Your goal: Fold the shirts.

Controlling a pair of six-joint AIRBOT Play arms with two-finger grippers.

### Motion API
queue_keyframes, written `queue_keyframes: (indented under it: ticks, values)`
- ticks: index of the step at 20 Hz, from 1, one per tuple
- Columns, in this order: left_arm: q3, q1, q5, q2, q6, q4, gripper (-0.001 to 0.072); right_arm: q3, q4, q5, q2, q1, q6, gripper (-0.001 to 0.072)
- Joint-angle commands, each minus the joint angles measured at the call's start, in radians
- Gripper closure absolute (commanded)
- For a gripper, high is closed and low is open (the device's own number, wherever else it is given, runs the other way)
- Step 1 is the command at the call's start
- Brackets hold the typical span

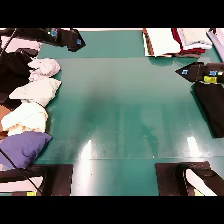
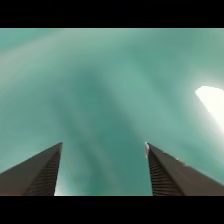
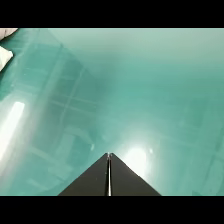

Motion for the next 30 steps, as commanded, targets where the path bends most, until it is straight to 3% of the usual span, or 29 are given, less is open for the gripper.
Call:
queue_keyframes:
  ticks: [1,9,14,20,21,22,23,26,30]
  values:
    - [0.0,0.079,0.063,-0.042,-0.129,0.332,0.0095,0.0,0.0,0.004,0.001,0.0,0.0,0.0699]
    - [0.0,0.37,0.093,-0.355,-0.187,0.298,0.0095,0.0,0.0,0.003,0.001,0.0,0.0,0.0699]
    - [0.0,0.406,0.218,-0.517,-0.19,0.258,0.0095,0.0,0.0,-0.001,0.001,0.0,0.0,0.0699]
    - [0.006,0.406,0.296,-0.556,-0.191,0.201,0.01,0.0,0.002,-0.001,0.001,0.0,0.0,0.0699]
    - [0.011,0.406,0.289,-0.556,-0.19,0.201,0.0243,0.0,0.002,0.0,0.001,0.001,0.0,0.0699]
    - [0.019,0.406,0.274,-0.555,-0.19,0.204,0.0524,0.0,0.002,0.0,0.001,0.0,0.0,0.0699]
    - [0.03,0.406,0.26,-0.555,-0.189,0.205,0.0679,0.0,0.002,0.0,0.002,0.001,0.0,0.0699]
    - [0.124,0.404,0.162,-0.542,-0.19,0.204,0.0687,0.006,0.011,-0.001,0.003,0.001,0.0,0.0699]
    - [0.147,0.372,0.248,-0.301,-0.161,0.189,0.0688,0.125,0.01,-0.003,0.002,0.001,0.001,0.0699]
